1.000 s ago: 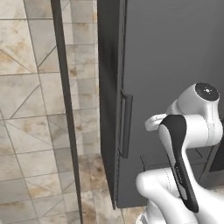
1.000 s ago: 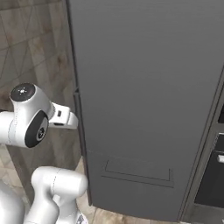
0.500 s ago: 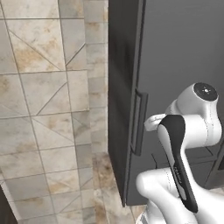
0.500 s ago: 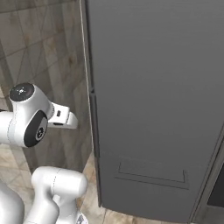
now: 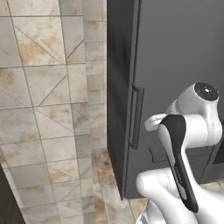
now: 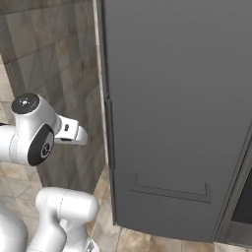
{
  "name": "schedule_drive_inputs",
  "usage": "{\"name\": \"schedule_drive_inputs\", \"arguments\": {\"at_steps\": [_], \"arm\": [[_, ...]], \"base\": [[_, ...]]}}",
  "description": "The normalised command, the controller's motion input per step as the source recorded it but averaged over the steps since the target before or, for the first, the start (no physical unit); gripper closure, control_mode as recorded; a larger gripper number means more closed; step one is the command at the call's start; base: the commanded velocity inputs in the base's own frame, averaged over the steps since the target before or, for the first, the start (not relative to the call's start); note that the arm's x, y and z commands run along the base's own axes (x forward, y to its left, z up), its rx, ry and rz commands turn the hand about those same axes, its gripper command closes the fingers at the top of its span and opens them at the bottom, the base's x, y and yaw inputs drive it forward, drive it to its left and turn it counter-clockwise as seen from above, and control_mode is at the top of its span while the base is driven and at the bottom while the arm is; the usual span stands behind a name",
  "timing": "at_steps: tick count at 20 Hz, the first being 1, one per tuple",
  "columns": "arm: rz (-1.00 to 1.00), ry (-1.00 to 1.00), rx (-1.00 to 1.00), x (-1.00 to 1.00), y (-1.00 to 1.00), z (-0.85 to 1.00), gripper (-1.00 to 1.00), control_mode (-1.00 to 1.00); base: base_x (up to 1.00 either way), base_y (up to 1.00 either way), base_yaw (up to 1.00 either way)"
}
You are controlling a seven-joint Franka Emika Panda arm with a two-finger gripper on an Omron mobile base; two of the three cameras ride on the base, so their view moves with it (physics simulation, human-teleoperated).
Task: Take the cupcake and donut from the fridge and place them on the empty tray on the dining counter.
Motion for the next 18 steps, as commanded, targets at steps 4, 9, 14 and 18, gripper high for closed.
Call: {"name": "schedule_drive_inputs", "arguments": {"at_steps": [4, 9, 14, 18], "arm": [[0.00, 0.00, 0.00, 0.00, 0.00, 0.00, -1.00, 1.00], [-0.13, -0.36, 0.00, 0.22, -0.03, -0.39, -1.00, -1.00], [-0.18, -0.19, 0.00, 0.65, -0.35, -0.17, -1.00, -1.00], [-0.09, 0.00, 0.00, 0.88, -0.33, 0.00, -1.00, -1.00]], "base": [[-0.29, 0.06, -0.01], [0.00, 0.00, 0.00], [0.00, 0.00, 0.00], [0.00, 0.00, 0.00]]}}
